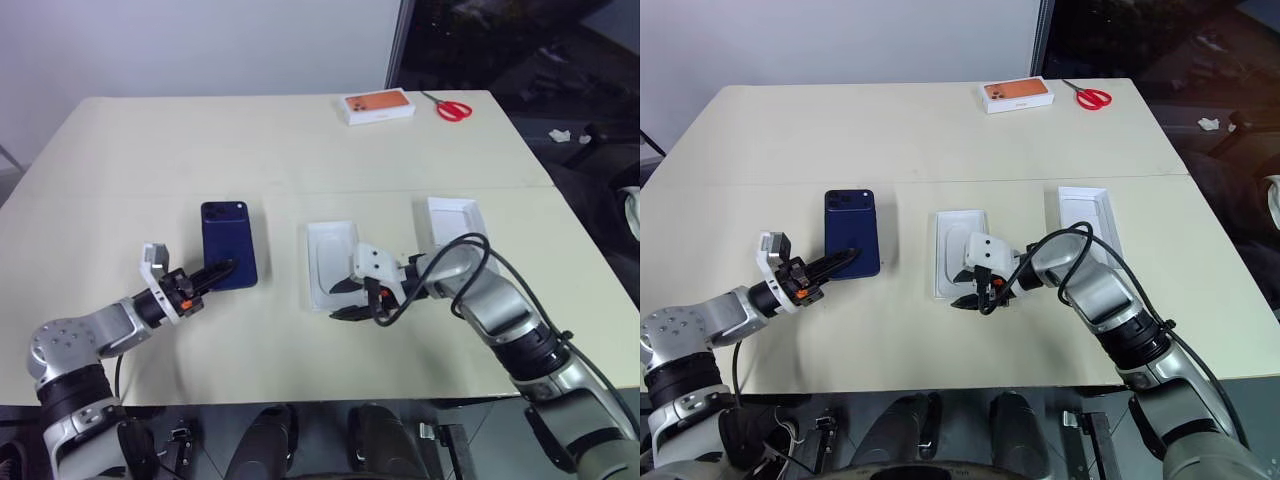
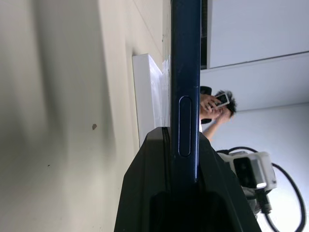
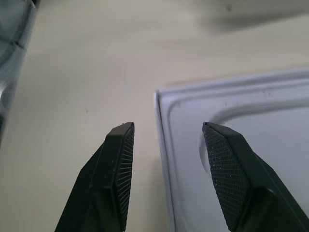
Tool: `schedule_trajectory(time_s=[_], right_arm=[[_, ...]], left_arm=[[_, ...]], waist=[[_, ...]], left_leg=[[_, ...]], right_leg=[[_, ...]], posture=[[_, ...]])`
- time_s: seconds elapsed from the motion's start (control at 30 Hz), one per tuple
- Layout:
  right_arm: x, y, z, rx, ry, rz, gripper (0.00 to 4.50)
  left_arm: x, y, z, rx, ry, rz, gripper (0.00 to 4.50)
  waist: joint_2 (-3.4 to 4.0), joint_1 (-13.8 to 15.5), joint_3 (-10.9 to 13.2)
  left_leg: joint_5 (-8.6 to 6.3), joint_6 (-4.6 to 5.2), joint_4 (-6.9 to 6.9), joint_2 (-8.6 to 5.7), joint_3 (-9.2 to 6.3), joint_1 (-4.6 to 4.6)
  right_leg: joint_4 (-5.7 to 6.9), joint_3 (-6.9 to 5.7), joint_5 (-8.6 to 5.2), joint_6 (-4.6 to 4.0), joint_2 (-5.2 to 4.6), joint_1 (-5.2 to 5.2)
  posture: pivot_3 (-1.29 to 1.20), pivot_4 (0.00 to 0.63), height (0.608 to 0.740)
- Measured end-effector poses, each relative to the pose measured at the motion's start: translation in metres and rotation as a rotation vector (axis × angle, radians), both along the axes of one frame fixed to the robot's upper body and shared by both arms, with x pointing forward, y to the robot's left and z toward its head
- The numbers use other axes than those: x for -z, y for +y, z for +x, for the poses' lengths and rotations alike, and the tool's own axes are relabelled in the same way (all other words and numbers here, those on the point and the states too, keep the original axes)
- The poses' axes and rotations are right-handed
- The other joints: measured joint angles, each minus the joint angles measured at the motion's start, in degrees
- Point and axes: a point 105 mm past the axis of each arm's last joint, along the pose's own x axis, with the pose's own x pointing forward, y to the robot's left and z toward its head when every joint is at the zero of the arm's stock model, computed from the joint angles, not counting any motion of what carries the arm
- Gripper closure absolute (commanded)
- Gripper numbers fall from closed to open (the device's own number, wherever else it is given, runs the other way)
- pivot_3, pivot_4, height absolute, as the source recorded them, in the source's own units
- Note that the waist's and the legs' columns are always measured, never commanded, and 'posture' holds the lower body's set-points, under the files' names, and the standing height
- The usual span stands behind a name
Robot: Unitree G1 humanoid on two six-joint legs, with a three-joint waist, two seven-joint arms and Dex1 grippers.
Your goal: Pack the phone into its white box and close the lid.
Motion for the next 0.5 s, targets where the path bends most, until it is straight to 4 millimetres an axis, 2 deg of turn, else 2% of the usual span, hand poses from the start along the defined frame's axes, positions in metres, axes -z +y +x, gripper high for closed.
schedule_trajectory(time_s=[0.23,0.3,0.37,0.5], right_arm=[[0.0074,-0.0028,0.0059,0.007,-0.041,-0.028,2.16],[0.0075,-0.0029,0.0057,0.005,-0.039,-0.028,2.7],[0.0066,-0.0021,0.0049,-0.004,-0.042,-0.025,3.46],[0.0042,-0.004,0.0056,-0.001,-0.055,-0.027,3.46]], left_arm=[[0.0005,-0.0035,0.0002,0.014,0.002,0.003,4.5],[0.0014,-0.0054,0.0003,0.022,0.005,0.007,4.5],[0.0015,-0.0059,0.0004,0.023,0.005,0.008,4.5],[0.0012,-0.0061,0.0005,0.025,0.004,0.008,4.5]], waist=[[0.0,0.0,0.0],[0.0,0.0,0.0],[0.0,0.0,0.0],[-0.01,-0.1,0.0]], left_leg=[[0.0,0.0,0.02,0.0,0.0,0.0],[0.0,0.0,0.02,0.0,0.0,0.0],[0.0,0.0,0.03,0.0,0.0,0.0],[0.0,0.0,0.07,0.01,-0.01,0.02]], right_leg=[[0.0,0.0,0.0,0.0,0.0,0.0],[0.0,-0.01,0.0,0.0,0.01,0.01],[0.0,-0.01,0.0,0.0,0.0,0.02],[0.03,-0.02,0.0,0.0,0.02,0.04]], posture=[[0.0,0.15,0.74],[0.0,0.15,0.74],[0.0,0.15,0.74],[0.0,0.15,0.74]])
